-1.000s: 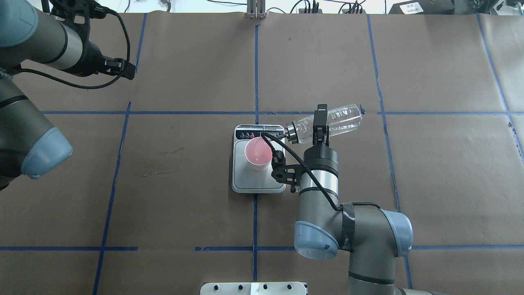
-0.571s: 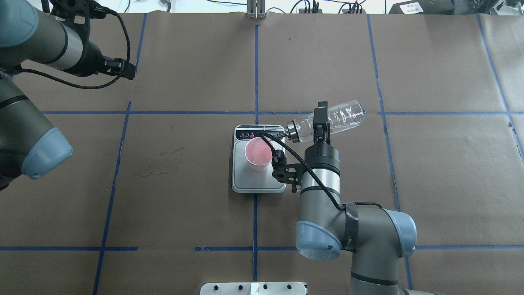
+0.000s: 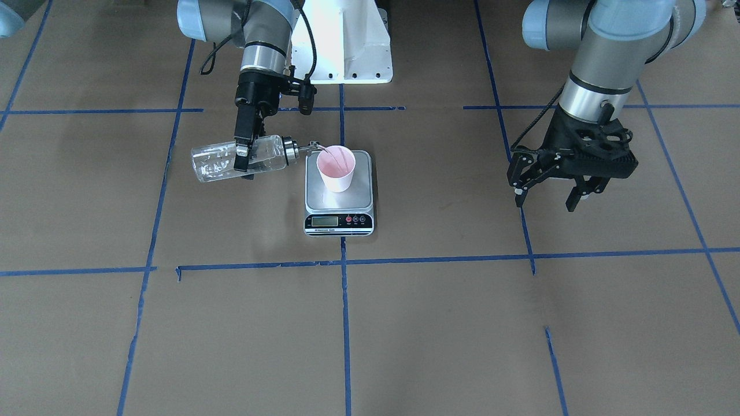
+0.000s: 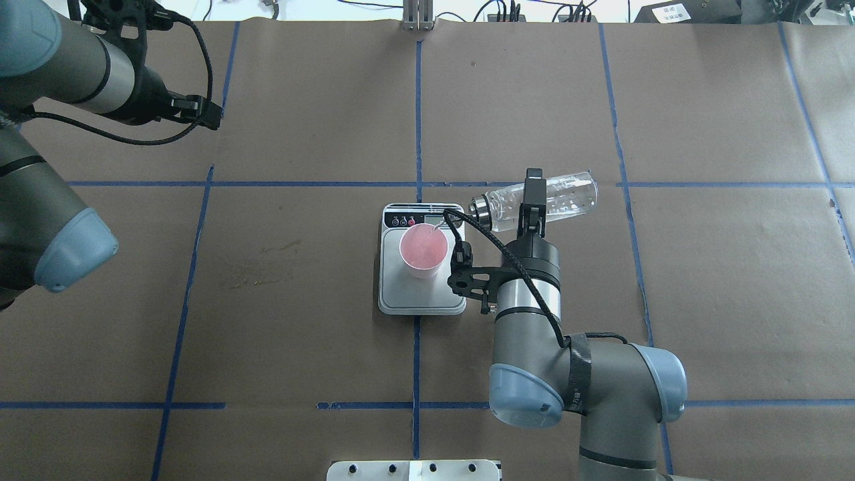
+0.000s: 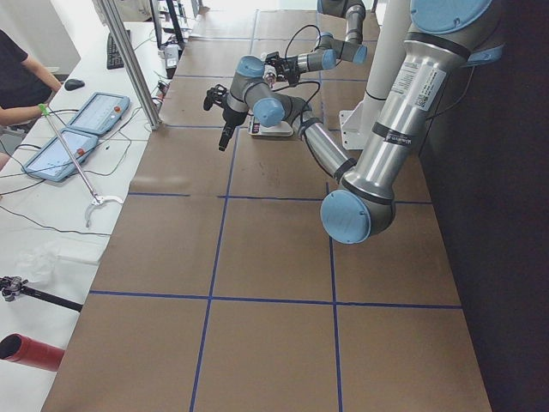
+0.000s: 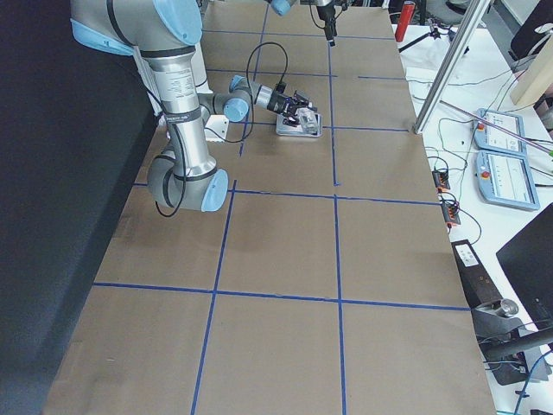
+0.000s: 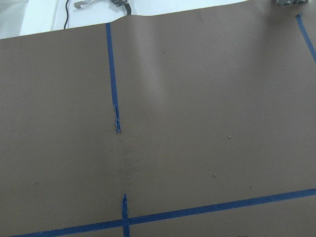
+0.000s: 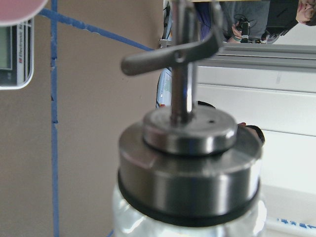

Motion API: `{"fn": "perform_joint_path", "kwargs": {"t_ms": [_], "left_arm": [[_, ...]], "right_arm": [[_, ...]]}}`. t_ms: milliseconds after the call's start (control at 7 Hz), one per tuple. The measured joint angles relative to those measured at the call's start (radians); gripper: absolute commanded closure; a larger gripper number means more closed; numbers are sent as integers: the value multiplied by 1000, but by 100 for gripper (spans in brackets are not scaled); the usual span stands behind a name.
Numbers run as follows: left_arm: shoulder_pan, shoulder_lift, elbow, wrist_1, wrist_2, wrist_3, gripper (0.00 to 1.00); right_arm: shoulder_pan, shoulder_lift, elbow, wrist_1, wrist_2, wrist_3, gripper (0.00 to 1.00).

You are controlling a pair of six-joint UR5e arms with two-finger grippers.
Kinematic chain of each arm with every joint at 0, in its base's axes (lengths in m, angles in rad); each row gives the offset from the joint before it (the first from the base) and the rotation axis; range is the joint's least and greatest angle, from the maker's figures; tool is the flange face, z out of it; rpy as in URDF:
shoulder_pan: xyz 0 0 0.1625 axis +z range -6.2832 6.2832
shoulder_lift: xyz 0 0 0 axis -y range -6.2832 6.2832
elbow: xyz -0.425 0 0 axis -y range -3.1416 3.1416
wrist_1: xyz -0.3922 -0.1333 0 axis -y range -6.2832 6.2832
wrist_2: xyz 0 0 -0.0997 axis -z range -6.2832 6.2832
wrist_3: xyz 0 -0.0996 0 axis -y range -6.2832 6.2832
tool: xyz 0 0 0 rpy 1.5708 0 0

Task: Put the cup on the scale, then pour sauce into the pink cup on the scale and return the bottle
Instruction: 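Rotate the bottle back upright with the right gripper, then carry the bottle back to its spot and lower it with the right gripper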

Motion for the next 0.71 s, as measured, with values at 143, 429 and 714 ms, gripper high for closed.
{"fn": "perform_joint_path", "kwargs": {"t_ms": [143,429,714], "left_arm": [[0,-1,-2,0,-1,-1,12],[0,-3,-5,0,-2,-7,12],[0,-3,-6,-2,-18,-11,11]], "right_arm": [[-14,-13,0,1,2,165,100],[-32,-8,20,10,67,492,100],[-32,-13,61,93,187,840,100]]}}
